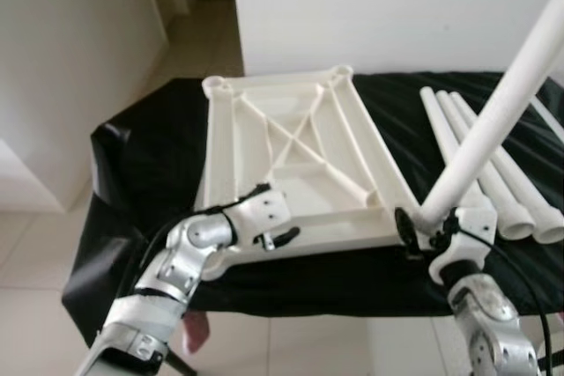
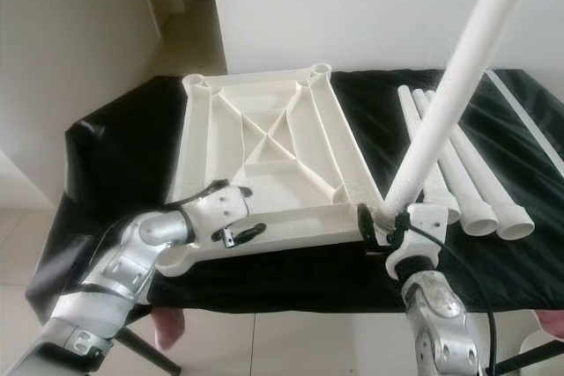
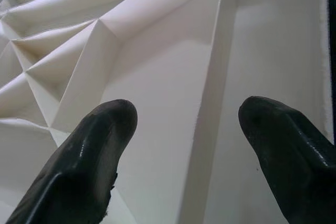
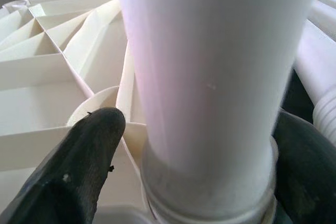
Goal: Building children table
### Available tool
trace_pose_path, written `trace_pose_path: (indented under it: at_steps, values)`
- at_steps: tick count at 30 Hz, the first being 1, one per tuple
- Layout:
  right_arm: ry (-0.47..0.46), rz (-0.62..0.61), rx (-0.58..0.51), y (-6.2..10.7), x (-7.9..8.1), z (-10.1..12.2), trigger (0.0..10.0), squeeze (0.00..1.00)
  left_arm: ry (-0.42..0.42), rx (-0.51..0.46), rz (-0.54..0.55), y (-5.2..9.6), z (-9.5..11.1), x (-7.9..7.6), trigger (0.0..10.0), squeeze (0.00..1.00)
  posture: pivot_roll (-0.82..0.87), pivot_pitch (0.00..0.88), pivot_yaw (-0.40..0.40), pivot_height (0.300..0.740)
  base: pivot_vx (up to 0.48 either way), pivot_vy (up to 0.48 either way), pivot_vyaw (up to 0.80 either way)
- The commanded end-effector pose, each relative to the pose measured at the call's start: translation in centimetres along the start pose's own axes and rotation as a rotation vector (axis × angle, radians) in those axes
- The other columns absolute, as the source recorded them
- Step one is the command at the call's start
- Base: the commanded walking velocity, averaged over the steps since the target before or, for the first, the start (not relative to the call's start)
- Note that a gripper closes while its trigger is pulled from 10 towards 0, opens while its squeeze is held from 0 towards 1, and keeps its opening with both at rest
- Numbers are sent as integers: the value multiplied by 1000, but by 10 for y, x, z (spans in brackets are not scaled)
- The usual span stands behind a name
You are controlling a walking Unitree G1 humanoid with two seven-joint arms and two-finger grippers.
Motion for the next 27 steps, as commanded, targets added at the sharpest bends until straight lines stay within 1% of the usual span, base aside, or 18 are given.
trace_pose_path:
  at_steps: [1, 3, 5, 7, 10, 11, 12, 14, 16, 18, 19, 20, 22, 25, 26, 27]
  values:
    - [6, 27, 6, -3, 2, -2, 10000, 0, 32, 60, -322, -1, -16, -49, 10000, 0, 13, 0, 24, 740, 0, 0, 0]
    - [16, 45, 1, -7, 2, -1, 10000, 0, 34, 60, -335, -1, -14, -54, 10000, 0, 13, 0, 26, 740, 0, 0, 0]
    - [19, 63, -4, -11, 3, 1, 10000, 0, 40, 49, -330, -3, -10, -54, 10000, 0, 14, 0, 26, 740, 0, 0, 0]
    - [29, 95, -11, -18, 5, 3, 10000, 0, 54, 31, -324, -5, -4, -55, 10000, 0, 10, 0, 29, 740, 0, 0, 0]
    - [33, 111, -14, -21, 6, 4, 10000, 0, 59, 26, -323, -5, -1, -56, 10000, 0, 8, 0, 31, 740, 0, 0, 0]
    - [48, 168, -25, -37, 13, 9, 10000, 0, 77, -3, -316, -8, 9, -58, 10000, 0, 8, 0, 30, 740, 0, 0, 0]
    - [48, 168, -25, -37, 13, 9, 10000, 0, 77, -3, -316, -8, 9, -58, 10000, 0, 8, 0, 30, 740, 0, 0, 0]
    - [62, 205, -34, -47, 18, 12, 10000, 0, 88, -17, -313, -10, 14, -58, 10000, 0, 11, 0, 30, 740, 0, 0, 0]
    - [75, 217, -39, -50, 20, 14, 10000, 0, 90, -20, -318, -10, 16, -59, 10000, 0, 11, 0, 30, 740, 0, 0, 0]
    - [74, 240, -46, -67, 27, 18, 10000, 0, 87, -50, -361, -11, 25, -69, 10000, 0, 12, 0, 26, 740, 0, 0, 0]
    - [74, 240, -46, -67, 27, 18, 10000, 0, 87, -50, -361, -11, 25, -69, 10000, 0, 12, 0, 26, 740, 0, 0, 0]
    - [80, 251, -50, -73, 31, 20, 10000, 0, 86, -64, -368, -12, 28, -71, 10000, 0, 14, 0, 26, 740, 0, 0, 0]
    - [88, 257, -57, -83, 35, 24, 10000, 0, 92, -79, -340, -18, 34, -69, 10000, 0, 18, 0, 23, 740, 0, 0, 0]
    - [88, 251, -59, -86, 35, 25, 10000, 0, 94, -83, -320, -21, 37, -66, 10000, 0, 23, 0, 19, 740, 0, 0, 0]
    - [91, 236, -64, -90, 33, 27, 10000, 0, 97, -89, -282, -26, 41, -61, 10000, 0, 32, 0, 13, 740, 0, 0, 0]
    - [92, 204, -81, -92, 29, 30, 10000, 0, 96, -105, -212, -31, 46, -52, 10000, 0, 36, 0, 11, 740, 0, 0, 0]
Point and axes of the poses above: a point about 5 cm out from each wrist's last joint towards the gripper, its own y axis pointing back from the gripper into the wrist, its own z axis along the axis of the wrist's last joint, x = y × z, the point moved 4 cm from there along -y, pointing out of the wrist towards the gripper, and after that the axes turned 4 degrees about y, right-handed, at the moved point
